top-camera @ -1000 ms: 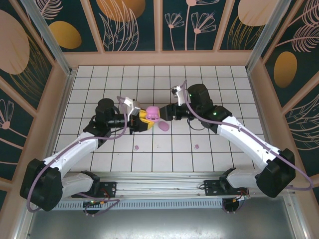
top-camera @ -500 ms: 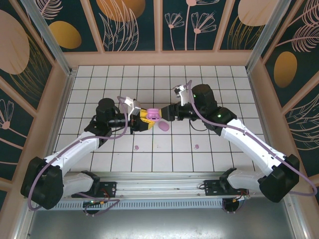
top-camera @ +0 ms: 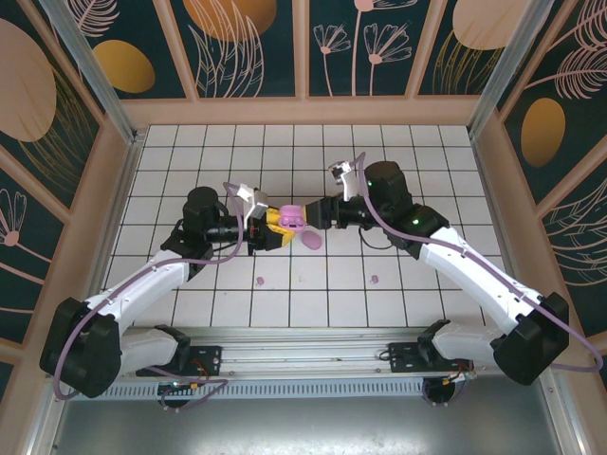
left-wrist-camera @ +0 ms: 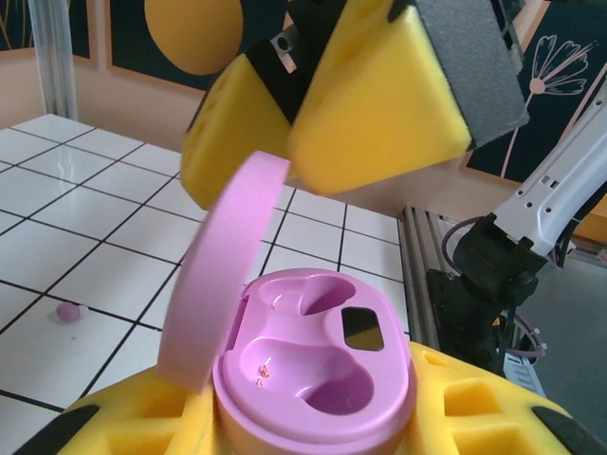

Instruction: Insert the wireless bluetooth earbuds into the charging case

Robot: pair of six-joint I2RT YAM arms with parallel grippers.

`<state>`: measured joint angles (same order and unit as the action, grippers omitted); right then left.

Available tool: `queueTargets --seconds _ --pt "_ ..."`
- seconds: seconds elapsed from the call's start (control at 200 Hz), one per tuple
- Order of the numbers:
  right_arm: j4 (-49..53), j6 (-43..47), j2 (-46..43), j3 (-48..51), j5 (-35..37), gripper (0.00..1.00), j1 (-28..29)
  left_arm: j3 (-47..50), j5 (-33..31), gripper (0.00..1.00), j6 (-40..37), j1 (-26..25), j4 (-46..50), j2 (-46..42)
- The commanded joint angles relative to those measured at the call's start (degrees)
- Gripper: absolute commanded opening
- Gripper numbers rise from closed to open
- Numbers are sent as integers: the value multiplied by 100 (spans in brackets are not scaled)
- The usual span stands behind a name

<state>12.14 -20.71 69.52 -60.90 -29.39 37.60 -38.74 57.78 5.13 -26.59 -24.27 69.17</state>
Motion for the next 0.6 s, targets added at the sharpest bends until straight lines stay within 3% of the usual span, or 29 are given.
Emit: queueTargets --seconds 0.0,0.29,0.596 --pt "-390 -241 164 35 144 63 45 40 325 0 -6 -31 -412 25" --pt "-376 -355 371 -18 -4 63 54 68 155 0 -622 -31 -132 -149" --pt "-161 -334 161 16 -123 66 72 28 137 0 -461 -31 -274 8"
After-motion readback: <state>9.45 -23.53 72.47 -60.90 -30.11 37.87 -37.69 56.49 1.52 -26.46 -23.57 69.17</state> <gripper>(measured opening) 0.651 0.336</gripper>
